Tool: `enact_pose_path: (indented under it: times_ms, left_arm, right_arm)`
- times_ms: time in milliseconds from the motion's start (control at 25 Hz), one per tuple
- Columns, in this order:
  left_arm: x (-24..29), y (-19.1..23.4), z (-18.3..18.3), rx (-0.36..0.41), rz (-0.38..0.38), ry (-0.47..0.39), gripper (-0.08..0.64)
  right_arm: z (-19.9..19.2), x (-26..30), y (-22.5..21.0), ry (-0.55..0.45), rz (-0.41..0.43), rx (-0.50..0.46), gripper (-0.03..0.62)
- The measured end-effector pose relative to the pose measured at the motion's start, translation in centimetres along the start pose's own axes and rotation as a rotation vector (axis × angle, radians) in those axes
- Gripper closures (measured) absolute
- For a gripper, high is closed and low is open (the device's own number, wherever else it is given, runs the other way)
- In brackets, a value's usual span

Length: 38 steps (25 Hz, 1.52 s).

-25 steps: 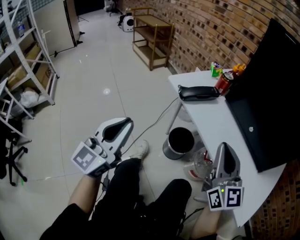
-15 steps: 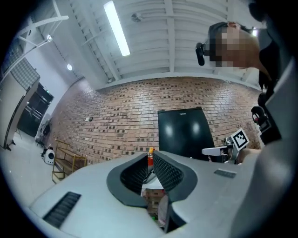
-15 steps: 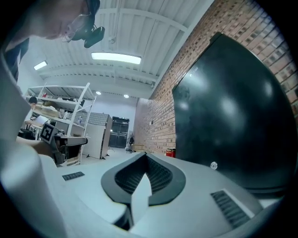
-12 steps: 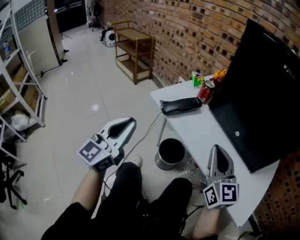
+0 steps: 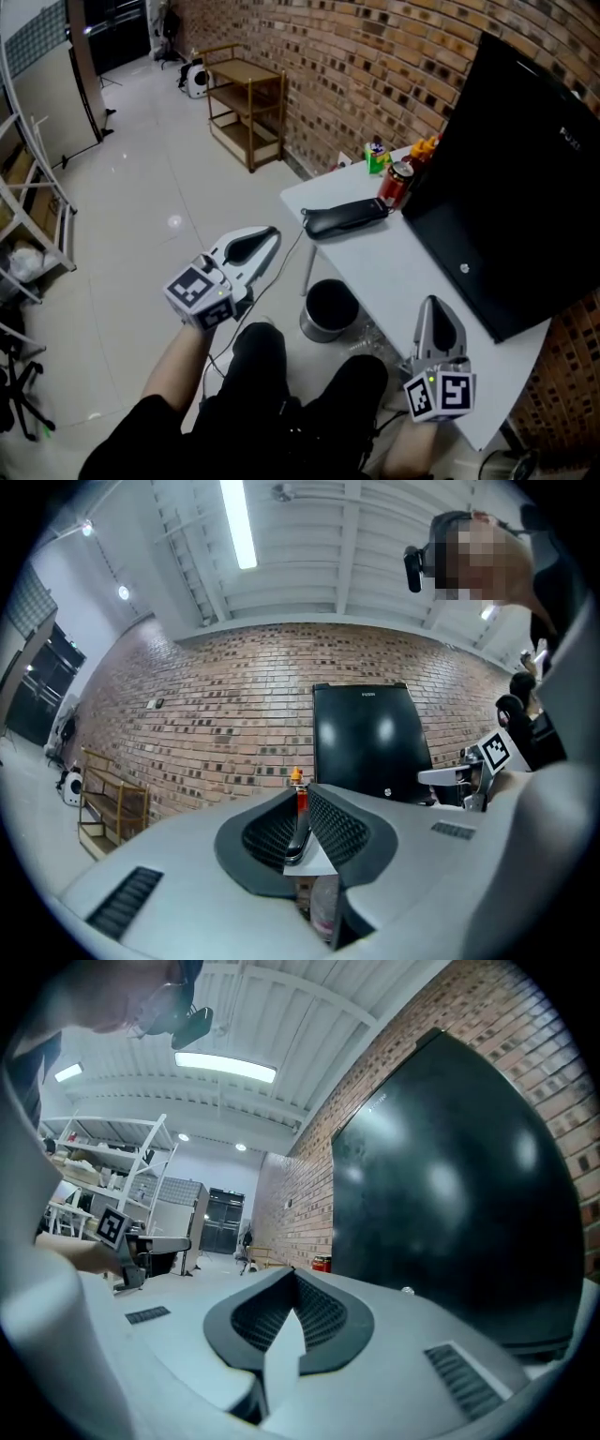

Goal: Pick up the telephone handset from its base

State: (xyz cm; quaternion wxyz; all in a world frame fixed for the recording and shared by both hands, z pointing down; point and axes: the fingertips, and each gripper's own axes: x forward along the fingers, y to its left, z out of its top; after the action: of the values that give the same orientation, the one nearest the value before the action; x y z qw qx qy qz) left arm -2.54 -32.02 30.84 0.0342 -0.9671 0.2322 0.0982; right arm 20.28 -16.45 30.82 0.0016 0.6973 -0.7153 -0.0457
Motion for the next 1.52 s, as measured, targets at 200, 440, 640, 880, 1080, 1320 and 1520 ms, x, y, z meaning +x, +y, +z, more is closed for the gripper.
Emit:
enact_pose_path:
  times_ms: [200, 440, 640, 880, 1080, 1320, 1520]
  left_arm:
    - [3.4, -1.4, 0.2, 0.022, -0.083, 0.017, 0.526]
    - [6.7, -3.2, -0.1, 0.025, -0.144, 0.06, 0.525]
    - [9.3, -3.5, -1.3, 0.089, -0.188, 0.169, 0.525]
    - [13.8, -3.8, -2.5, 0.069, -0.275, 0.308, 0.42]
    - [16.5, -2.6, -6.0, 0.07, -0.338, 0.549, 0.221]
    - [18.6, -1.8, -9.1, 0.077, -0.381, 0.74, 0.221]
    - [18.4, -2.3, -11.0, 0.063, -0.4, 0.816, 0.222]
  right_arm:
    - [0.0, -2.1, -1.7, 0.005, -0.065, 0.002, 0.581]
    - [0.1, -4.8, -3.3, 0.006, -0.137, -0.003, 0.581]
    - [-0.2, -5.5, -4.1, 0.003, -0.144, 0.019, 0.581]
    - [-0.5, -5.3, -4.9, 0.016, -0.129, 0.025, 0.581]
    - [-0.7, -4.8, -4.7, 0.014, -0.109, 0.027, 0.581]
    - [-1.2, -4.7, -4.8, 0.005, -0.117, 0.044, 0.581]
    - [-1.2, -4.8, -4.7, 0.01, -0.105, 0.068, 0.581]
